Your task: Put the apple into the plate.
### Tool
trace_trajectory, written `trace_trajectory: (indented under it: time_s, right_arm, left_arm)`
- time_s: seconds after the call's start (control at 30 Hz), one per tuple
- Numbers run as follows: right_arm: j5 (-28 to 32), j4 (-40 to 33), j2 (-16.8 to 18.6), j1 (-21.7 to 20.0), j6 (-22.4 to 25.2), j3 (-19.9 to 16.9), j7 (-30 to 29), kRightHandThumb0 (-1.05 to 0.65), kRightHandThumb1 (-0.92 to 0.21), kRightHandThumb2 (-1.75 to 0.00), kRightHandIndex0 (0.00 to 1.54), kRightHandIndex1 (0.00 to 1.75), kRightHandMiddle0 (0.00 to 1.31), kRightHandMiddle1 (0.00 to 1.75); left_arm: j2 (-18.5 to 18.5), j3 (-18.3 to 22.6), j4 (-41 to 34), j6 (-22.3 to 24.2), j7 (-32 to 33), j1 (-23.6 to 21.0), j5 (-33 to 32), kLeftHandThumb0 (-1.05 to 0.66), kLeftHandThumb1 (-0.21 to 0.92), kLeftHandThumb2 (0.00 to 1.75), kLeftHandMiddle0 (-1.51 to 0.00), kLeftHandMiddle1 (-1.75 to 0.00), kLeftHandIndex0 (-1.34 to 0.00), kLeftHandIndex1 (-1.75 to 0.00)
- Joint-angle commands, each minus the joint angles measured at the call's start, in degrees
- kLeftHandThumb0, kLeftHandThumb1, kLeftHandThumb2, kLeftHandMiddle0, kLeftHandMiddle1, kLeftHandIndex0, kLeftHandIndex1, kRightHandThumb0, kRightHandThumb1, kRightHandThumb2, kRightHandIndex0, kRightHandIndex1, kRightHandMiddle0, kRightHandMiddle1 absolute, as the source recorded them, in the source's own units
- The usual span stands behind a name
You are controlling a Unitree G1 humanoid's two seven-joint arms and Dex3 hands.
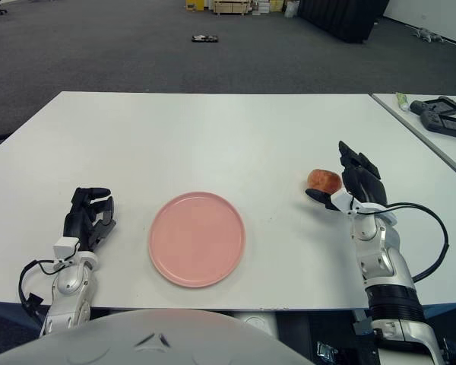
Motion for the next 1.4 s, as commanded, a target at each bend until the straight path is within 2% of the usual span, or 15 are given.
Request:
trace_trajectory:
  time_s: [0.0,0.53,0.83,1.37]
  right_arm:
    - [-0.26,1.83,-0.69,-1.44,0.98,-0.24,-1.11,-1.05,-0.62,-0.37,0.0,0.0,0.0,0.0]
    - [-0.4,7.14,-1.49,-3.02,2.49,0.9,-1.93,-1.05,-0.63,-0.35,0.0,0.0,0.0,0.0]
    - [-0.51,9.74,-2.36,-4.35,3.72,2.64,-0.36,-1.05,-0.66,-0.35,0.0,0.0,0.0,0.0]
    - [-0.67,20.17,-2.97,-10.6,-0.04,7.79,-0.51,-1.05,-0.66,-0.34,0.0,0.0,0.0,0.0]
  left_arm:
    - [0.18,-0.01,0.82,1.91,-0.33,0.56,-0.09,-0.35,0.85,0.63,-0.38,-1.56,-0.23,-1.75]
    - [0.02,-0.29,-0.23,3.59,-0.04,0.45,0.26,-0.35,0.85,0.63,-0.37,-1.55,-0.23,-1.75]
    - [0.06,-0.36,0.38,1.92,-0.15,0.41,0.31,-0.36,0.83,0.66,-0.42,-1.53,-0.25,-1.75]
    - [-0.29,-0.41,0.06,2.69,0.5,0.6,1.2,-0.36,0.79,0.72,-0.41,-1.54,-0.27,-1.75]
